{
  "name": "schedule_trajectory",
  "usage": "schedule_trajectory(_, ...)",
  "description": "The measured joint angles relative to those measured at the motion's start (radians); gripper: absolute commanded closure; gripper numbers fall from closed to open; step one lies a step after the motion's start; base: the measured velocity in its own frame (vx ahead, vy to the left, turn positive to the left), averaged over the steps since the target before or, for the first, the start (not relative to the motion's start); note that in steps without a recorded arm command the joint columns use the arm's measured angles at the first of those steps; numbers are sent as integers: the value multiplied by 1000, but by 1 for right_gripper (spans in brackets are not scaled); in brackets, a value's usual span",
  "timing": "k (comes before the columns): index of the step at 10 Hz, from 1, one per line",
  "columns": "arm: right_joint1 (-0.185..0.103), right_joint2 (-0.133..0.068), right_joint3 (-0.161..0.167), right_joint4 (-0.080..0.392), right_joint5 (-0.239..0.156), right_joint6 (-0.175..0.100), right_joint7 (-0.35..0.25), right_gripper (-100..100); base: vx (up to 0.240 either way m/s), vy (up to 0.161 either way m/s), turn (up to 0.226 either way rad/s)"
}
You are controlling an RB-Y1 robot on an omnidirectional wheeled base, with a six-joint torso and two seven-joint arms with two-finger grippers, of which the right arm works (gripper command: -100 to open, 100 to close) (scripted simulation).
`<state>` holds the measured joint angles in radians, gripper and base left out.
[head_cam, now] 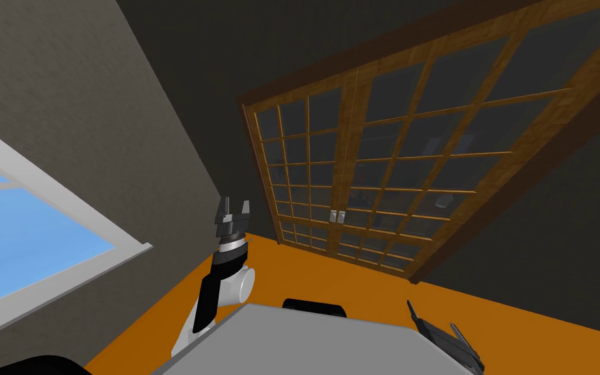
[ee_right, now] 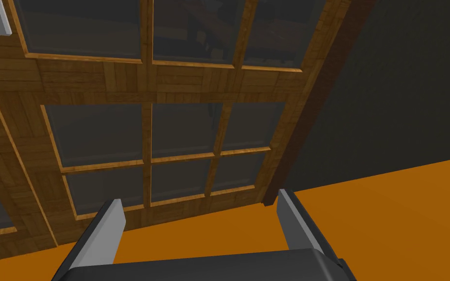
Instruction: Pull the door open
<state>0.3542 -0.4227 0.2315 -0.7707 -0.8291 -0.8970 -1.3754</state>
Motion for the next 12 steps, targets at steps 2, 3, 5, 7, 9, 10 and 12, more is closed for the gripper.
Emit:
schedule_trajectory(2,-2,-7,-8,20,-5,-3,-9,-100,57,-14,73)
schedule_trajectory(3,-8,-11,-12,35,-8,-6,-17,-100,125,-2,88)
schedule_trajectory(5,-28,-14,-17,53,-10,-12,-30,-100,181,-8,143)
schedule_trajectory(7,-57,-15,-17,59,-10,-13,-39,-100,194,-9,111)
schedule_trajectory(9,-79,-11,-15,49,-7,-17,-46,-100,190,-30,111)
schedule_trajectory(10,-96,-7,-12,47,-5,-18,-48,-100,215,-10,134)
schedule_trajectory(12,-129,7,-4,46,2,-27,-51,-100,172,-9,112)
